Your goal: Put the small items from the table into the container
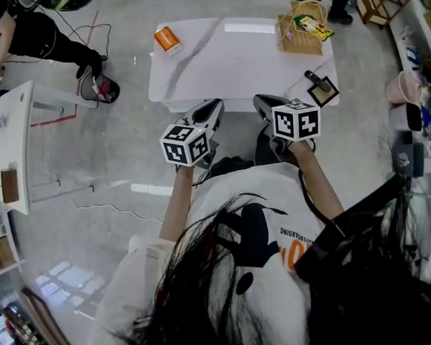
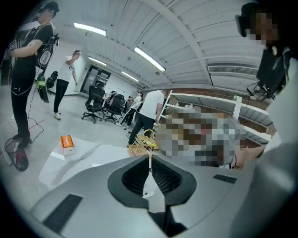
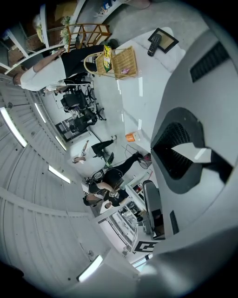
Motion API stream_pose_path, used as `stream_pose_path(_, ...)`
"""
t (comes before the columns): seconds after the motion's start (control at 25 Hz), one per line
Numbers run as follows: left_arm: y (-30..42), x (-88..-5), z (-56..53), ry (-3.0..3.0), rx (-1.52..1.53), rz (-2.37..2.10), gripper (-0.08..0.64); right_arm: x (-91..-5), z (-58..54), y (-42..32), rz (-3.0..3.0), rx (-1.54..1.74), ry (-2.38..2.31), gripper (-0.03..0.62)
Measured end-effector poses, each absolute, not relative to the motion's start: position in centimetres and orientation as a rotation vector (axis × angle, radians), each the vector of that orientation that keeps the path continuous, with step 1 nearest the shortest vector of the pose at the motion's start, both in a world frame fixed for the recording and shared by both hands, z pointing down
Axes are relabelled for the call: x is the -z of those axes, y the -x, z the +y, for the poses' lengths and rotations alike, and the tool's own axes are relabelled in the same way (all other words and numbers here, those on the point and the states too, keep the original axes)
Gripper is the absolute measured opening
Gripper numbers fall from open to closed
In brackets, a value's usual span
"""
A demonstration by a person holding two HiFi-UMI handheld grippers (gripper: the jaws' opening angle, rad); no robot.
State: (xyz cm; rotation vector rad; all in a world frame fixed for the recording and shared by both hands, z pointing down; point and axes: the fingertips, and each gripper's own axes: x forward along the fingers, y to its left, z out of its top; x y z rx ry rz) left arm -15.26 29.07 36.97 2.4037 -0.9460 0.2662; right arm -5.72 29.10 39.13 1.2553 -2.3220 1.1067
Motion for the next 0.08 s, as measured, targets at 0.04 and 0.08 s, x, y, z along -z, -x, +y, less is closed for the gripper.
stream_pose_path(0.04, 15.20, -36.95, 29.07, -2.405, -0.266, -0.945, 0.014, -39.09, 29.13, 5.68, -2.323, -1.106, -1.256, 0.015)
stream_pose_path(0.08, 15.14, -36.92, 29.07, -2.407, -0.266, -0.944, 0.014, -39.03, 29.16, 5.65, -2.325, -1.104, -1.257, 0.015)
